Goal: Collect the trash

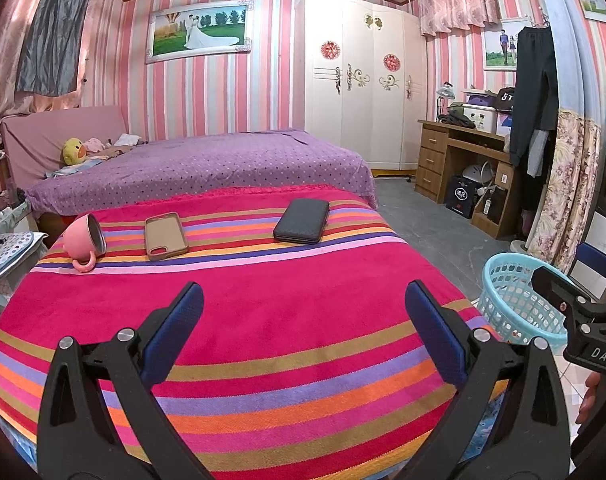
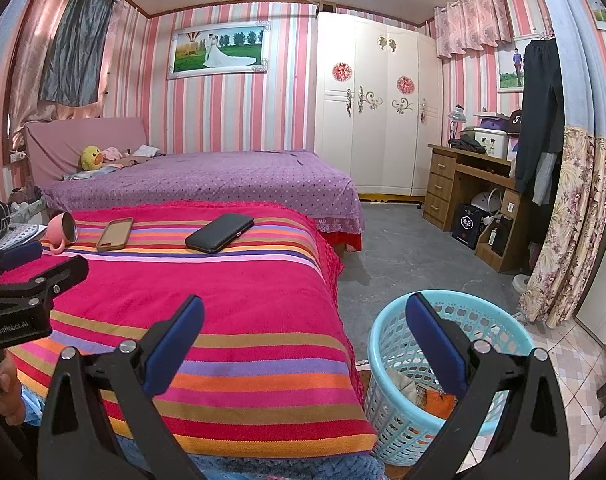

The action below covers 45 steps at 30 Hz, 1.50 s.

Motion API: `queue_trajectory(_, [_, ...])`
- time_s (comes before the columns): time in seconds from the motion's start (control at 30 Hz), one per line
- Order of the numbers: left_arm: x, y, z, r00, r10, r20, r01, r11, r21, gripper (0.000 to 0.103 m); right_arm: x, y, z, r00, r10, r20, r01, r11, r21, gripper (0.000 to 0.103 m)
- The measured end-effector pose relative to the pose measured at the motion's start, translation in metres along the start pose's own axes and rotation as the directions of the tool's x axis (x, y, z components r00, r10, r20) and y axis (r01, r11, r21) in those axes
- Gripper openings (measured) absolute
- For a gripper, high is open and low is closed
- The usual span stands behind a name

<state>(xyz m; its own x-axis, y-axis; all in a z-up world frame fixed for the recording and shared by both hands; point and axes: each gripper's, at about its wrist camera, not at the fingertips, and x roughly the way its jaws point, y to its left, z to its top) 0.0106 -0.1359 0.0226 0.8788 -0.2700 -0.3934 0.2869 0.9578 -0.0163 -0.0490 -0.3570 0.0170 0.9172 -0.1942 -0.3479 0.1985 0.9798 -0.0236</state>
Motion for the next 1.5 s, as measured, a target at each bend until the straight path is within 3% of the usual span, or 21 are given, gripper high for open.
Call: queue_trajectory(1.5, [0.0042, 0.0058, -0.0035, 0.999, 0.030, 0.015, -0.030, 1.000, 0.009, 0.097, 0.0037, 0.0009, 0.0006, 1.000, 0.005, 0.006, -0.005, 1.000, -0.009, 0.098])
